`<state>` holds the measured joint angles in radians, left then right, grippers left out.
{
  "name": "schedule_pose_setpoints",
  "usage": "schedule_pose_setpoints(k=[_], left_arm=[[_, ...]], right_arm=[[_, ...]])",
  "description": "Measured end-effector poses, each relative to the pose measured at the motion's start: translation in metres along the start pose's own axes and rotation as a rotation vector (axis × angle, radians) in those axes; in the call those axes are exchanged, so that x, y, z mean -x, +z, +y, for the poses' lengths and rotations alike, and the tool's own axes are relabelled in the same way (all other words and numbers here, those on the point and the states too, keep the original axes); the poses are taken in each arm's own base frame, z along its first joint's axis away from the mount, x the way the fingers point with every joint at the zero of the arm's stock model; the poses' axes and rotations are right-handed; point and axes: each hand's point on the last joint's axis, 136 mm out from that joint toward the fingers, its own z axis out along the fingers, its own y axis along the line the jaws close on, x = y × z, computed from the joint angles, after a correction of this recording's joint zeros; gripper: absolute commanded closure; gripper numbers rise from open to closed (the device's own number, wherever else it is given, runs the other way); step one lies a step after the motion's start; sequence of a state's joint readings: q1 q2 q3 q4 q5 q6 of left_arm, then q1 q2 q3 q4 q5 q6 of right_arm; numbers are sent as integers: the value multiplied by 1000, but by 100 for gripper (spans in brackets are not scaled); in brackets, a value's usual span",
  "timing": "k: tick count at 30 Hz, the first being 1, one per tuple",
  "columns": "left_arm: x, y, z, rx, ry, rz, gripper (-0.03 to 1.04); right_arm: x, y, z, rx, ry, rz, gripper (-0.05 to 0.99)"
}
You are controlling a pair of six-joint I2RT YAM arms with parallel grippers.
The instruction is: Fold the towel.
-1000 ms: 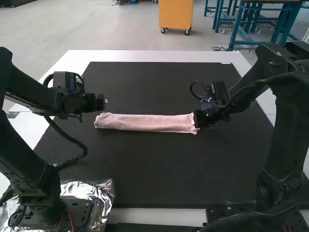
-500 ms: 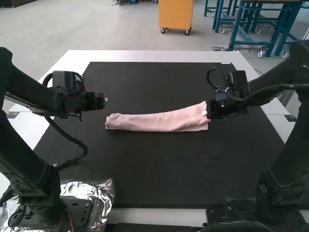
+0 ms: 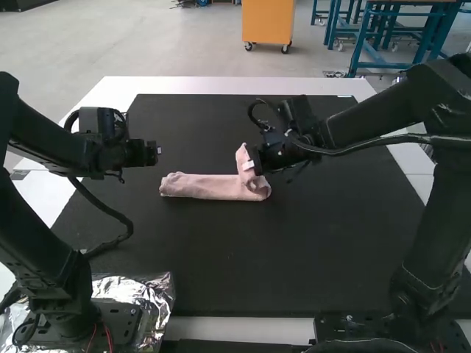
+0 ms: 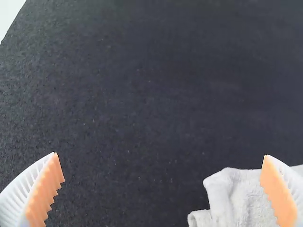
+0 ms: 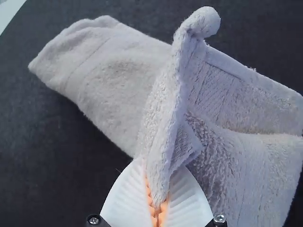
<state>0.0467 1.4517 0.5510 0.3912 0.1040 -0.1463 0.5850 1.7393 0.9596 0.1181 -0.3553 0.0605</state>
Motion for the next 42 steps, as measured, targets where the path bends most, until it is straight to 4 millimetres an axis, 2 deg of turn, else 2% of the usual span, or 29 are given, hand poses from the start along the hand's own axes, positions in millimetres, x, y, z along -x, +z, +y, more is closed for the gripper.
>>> schedule_pose_setpoints(k=[6, 16, 26, 32, 37, 39, 42], left_arm=[[-8, -3, 22, 51, -20, 13, 4], [-23, -9, 54, 125, -9, 37, 4], [-20, -11, 62, 141, 12, 25, 4], [-24, -12, 62, 141, 13, 27, 4], [-34, -13, 61, 140, 13, 44, 4], [-35, -13, 61, 140, 13, 45, 4], [-37, -13, 61, 140, 12, 48, 4]], right_arm=[[0, 43, 36, 61, -35, 46, 96], [5, 98, 73, 115, -79, 75, 96], [27, 134, 86, 135, -104, 51, 96], [24, 150, 100, 149, -116, 73, 94], [15, 156, 121, 173, -126, 95, 52], [18, 155, 129, 183, -127, 92, 34], [28, 153, 140, 196, -134, 77, 22]])
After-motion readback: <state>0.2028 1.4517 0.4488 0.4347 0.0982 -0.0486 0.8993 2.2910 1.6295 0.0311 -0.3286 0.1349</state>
